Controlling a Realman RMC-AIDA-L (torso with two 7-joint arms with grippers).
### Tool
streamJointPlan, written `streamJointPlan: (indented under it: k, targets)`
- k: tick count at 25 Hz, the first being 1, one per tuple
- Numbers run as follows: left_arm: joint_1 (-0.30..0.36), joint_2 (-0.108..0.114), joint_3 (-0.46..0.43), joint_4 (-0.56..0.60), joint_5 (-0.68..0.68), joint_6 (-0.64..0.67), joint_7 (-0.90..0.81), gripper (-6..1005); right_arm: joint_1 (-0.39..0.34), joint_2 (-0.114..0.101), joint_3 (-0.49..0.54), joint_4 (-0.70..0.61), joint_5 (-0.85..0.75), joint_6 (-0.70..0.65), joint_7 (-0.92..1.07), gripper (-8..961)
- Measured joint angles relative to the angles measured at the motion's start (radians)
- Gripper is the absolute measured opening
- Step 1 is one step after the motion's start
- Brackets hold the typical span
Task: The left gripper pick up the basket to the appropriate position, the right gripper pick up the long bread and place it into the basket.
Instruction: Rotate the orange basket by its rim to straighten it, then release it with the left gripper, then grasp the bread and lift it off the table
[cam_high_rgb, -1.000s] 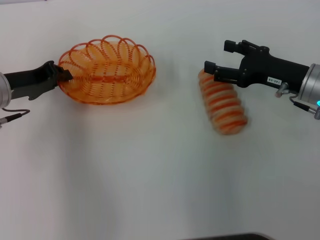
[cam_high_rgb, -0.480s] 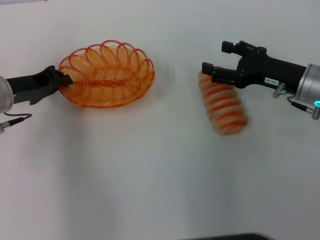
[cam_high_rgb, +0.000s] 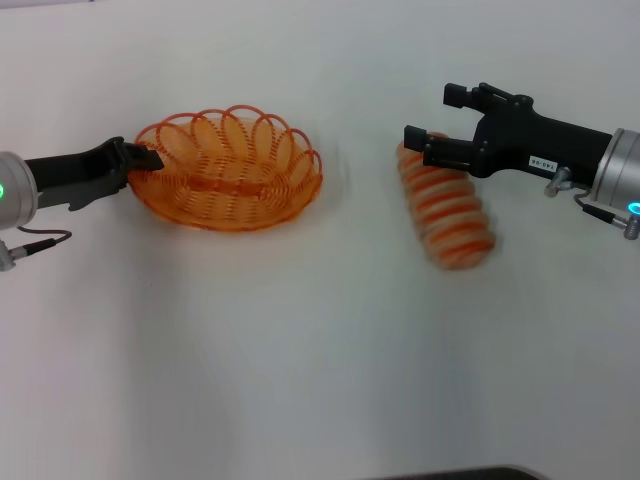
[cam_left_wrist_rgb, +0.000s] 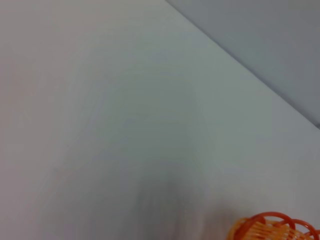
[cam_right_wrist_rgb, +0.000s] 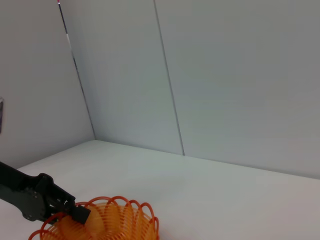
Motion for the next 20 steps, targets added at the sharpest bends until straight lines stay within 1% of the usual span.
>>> streamJointPlan:
  k: [8,11,13,17,19,20]
  targets:
    - [0.004,0.003,-0.014,0.012,-0.004,0.059,0.055,361,0.006,0.000,0.000,0.011,0.000,0.000,0.000,914]
    - [0.009,0.006,-0.055,0.022,-0.005,0.097,0.092,424,0.008,0.000,0.004,0.012,0.000,0.000,0.003,914]
    - [0.013,0.007,-0.104,0.030,-0.018,0.127,0.145,501,0.009,0.001,0.006,0.013,0.003,0.002,0.005,913]
    - [0.024,0.010,-0.211,0.037,-0.087,0.192,0.314,654,0.012,0.001,0.009,0.035,0.033,0.003,0.010,913]
    - [0.024,0.013,-0.267,0.029,-0.115,0.241,0.412,873,0.013,-0.001,0.009,0.043,0.045,0.002,0.021,913]
    - [0.024,0.015,-0.299,0.022,-0.131,0.277,0.480,873,0.014,-0.001,0.008,0.043,0.046,0.001,0.040,912]
